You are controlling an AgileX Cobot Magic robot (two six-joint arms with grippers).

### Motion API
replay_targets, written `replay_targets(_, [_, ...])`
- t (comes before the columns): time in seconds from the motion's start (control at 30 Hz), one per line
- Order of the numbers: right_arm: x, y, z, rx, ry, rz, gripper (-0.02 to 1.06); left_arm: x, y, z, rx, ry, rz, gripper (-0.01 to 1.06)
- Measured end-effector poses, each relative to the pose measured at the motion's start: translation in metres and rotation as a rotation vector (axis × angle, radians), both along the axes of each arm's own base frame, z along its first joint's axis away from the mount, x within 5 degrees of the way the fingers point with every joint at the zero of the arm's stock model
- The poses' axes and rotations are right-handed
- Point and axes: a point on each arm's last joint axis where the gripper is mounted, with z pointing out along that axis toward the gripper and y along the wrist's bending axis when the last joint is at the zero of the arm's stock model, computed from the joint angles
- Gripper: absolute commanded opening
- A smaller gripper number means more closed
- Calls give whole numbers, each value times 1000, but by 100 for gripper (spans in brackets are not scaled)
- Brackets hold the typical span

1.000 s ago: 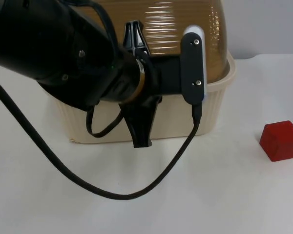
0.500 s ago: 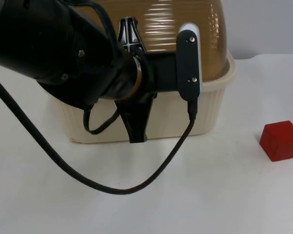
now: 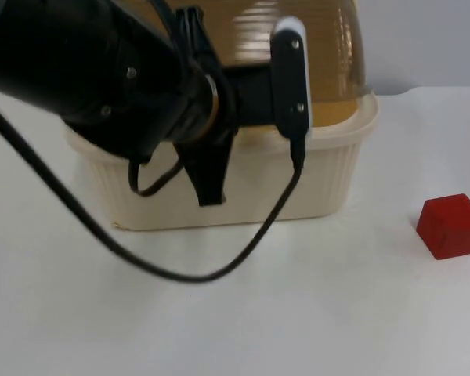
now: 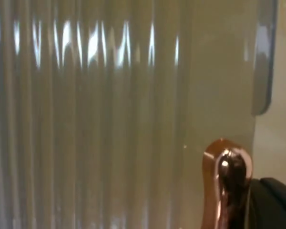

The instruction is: Open the box lid with the left hand, place the block into the box with the right hand, then close the box lid with the left hand.

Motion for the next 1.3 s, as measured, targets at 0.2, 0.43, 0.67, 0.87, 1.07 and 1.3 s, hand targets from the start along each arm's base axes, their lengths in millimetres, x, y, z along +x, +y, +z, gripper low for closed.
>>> replay_targets(0.2, [0, 0, 0, 0, 6, 0, 105, 28, 8, 21, -53, 88, 19, 0])
replay_targets(0.43, [0, 0, 0, 0, 6, 0, 105, 59, 24, 50, -103, 90, 20, 0])
replay_targets(0.67, [0, 0, 0, 0, 6, 0, 105, 72, 36, 60, -147, 69, 27, 0])
replay_targets(0.87, [0, 0, 0, 0, 4, 0, 105, 69, 36, 59, -224, 109, 107, 0])
replay_targets(1.07, [0, 0, 0, 0, 4, 0, 105, 25, 19, 79, -245, 214, 27, 0])
replay_targets(1.3, [0, 0, 0, 0, 4, 0, 105, -37, 26, 130, -466, 237, -89, 0])
